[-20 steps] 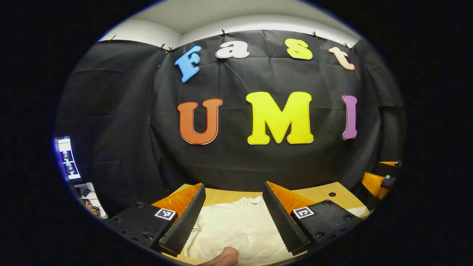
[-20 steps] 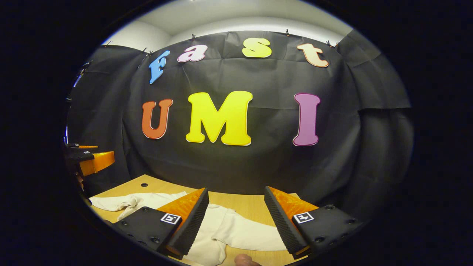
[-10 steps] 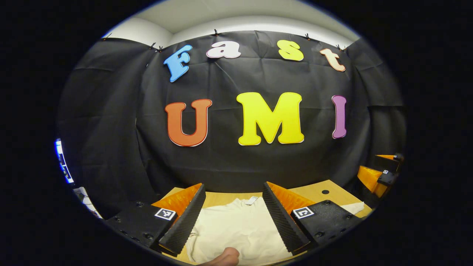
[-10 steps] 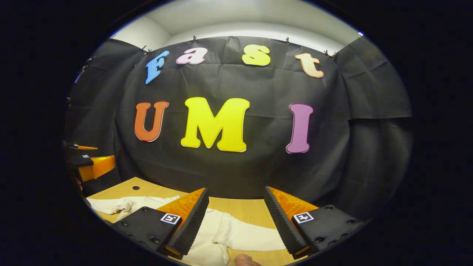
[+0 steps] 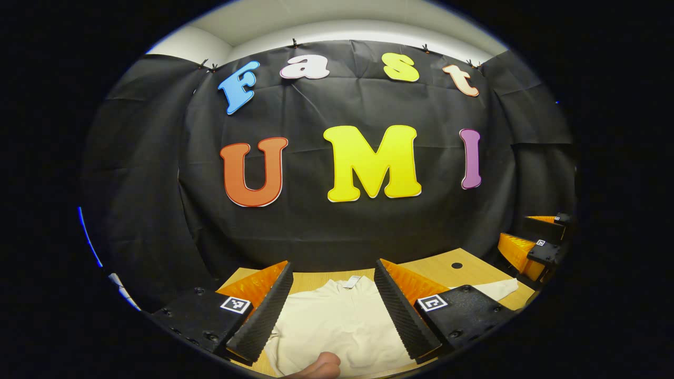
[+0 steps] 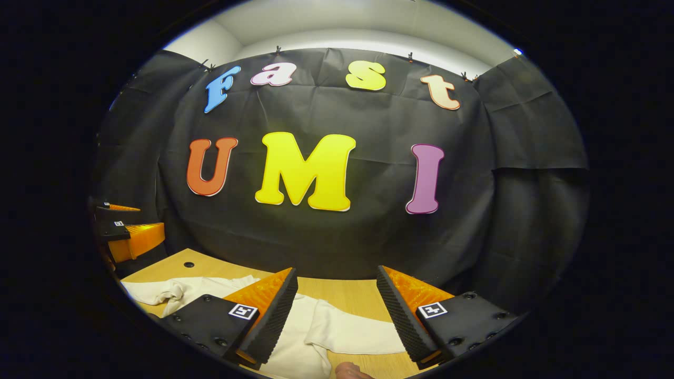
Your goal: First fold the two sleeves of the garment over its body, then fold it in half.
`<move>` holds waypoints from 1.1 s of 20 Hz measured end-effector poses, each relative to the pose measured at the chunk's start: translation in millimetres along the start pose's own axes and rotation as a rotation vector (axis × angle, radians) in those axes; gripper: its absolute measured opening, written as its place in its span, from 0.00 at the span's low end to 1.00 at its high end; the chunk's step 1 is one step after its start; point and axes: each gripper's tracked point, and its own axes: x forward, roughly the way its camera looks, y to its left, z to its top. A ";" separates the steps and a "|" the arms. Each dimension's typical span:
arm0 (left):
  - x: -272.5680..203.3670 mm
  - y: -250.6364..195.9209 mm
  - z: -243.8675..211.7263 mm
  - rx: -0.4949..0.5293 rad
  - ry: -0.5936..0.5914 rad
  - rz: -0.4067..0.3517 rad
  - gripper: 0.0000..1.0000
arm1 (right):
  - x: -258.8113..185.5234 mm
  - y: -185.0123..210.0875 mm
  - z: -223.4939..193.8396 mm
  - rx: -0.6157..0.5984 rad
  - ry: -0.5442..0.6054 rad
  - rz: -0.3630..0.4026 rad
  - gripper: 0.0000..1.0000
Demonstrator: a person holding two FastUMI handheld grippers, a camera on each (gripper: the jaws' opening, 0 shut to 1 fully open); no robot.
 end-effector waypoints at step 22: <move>-12.6 -35.0 -7.1 0.056 0.049 0.079 0.99 | 97.2 -286.6 -282.9 -0.017 0.518 -0.429 0.95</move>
